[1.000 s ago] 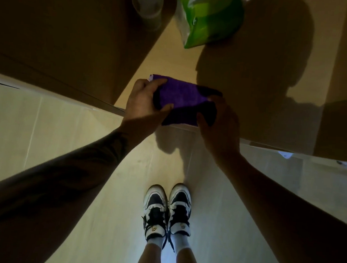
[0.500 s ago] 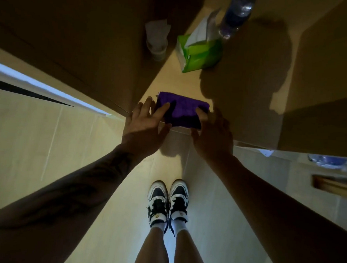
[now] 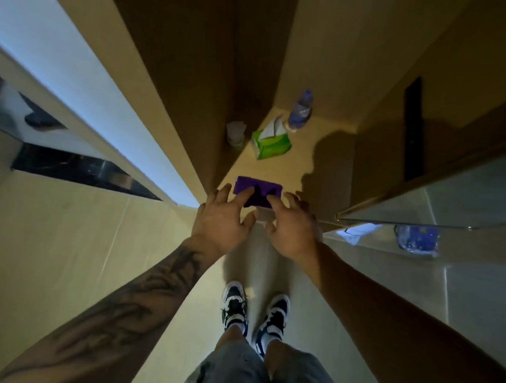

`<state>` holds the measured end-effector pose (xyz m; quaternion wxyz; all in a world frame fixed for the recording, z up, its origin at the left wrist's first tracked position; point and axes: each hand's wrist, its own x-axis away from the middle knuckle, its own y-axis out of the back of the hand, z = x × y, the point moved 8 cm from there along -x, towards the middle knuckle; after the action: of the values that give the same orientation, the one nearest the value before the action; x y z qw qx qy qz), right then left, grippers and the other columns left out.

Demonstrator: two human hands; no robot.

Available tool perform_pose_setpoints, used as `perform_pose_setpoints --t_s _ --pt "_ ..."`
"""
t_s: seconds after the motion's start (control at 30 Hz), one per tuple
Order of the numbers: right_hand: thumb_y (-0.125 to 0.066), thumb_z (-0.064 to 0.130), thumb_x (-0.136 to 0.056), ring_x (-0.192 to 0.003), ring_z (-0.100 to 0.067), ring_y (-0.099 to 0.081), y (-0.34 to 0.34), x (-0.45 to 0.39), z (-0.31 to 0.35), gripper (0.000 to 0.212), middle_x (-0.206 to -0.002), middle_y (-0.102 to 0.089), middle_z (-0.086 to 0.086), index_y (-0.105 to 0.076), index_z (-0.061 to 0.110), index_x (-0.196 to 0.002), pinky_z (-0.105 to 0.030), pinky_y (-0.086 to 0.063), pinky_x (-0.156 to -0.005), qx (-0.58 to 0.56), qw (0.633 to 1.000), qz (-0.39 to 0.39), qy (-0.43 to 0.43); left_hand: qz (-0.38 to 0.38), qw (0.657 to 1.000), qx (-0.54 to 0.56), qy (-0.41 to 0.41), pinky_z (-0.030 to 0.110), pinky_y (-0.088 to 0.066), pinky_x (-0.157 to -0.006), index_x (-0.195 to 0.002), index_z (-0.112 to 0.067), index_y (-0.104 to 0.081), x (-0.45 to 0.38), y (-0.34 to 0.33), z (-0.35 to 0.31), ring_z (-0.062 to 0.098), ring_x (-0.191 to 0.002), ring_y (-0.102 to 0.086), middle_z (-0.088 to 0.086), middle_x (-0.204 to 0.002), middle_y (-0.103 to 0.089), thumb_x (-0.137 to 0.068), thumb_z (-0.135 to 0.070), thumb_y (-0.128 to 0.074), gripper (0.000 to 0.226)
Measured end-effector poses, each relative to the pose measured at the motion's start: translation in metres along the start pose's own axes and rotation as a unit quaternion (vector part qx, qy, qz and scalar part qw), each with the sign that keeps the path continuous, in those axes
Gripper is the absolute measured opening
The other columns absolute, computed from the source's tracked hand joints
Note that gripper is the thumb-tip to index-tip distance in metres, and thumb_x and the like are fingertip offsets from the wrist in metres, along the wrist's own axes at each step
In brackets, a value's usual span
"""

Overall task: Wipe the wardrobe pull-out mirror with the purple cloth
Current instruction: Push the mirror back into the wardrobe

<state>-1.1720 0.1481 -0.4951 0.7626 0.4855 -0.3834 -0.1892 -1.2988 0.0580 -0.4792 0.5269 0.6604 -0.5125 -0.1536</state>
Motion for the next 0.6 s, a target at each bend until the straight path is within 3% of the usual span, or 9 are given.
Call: perform_pose_setpoints --t_s 0.13,0.37,0.6 --pt "-0.059 0.043 -0.099 -0.141 -0.035 -0.034 0.04 0.053 0.004 0.06 -0.161 -0.028 -0.006 -0.035 0.034 -0.153 -0.047 -0.043 -0.107 0.003 1.0 -0.018 0.003 -0.033 0.998 -0.031 -0.035 0.052 -0.044 -0.11 -0.157 -0.044 -0.039 0.044 0.05 -0.04 0.038 -0.145 -0.039 0.011 -0.163 -0.04 -0.102 -0.055 -0.05 0.058" --pt "-0.059 0.048 -0.096 -0.139 -0.03 -0.038 0.093 0.122 -0.033 0.057 -0.157 -0.034 -0.003 -0.039 0.034 -0.148 -0.045 -0.045 -0.105 -0.013 0.996 -0.079 0.04 -0.082 0.993 -0.076 -0.046 0.053 -0.047 -0.105 -0.154 -0.047 -0.039 0.102 0.106 -0.108 0.037 -0.137 -0.045 0.007 -0.154 -0.047 -0.103 -0.058 -0.045 0.052" --pt "-0.055 0.05 -0.099 -0.142 -0.033 -0.036 0.163 0.186 -0.108 0.06 -0.162 -0.031 -0.004 -0.038 0.031 -0.153 -0.047 -0.043 -0.109 -0.02 0.989 -0.124 0.084 -0.143 0.986 -0.061 -0.054 0.053 -0.041 -0.114 -0.152 -0.048 -0.041 0.151 0.126 -0.229 0.037 -0.145 -0.039 0.006 -0.16 -0.043 -0.102 -0.058 -0.048 0.051"
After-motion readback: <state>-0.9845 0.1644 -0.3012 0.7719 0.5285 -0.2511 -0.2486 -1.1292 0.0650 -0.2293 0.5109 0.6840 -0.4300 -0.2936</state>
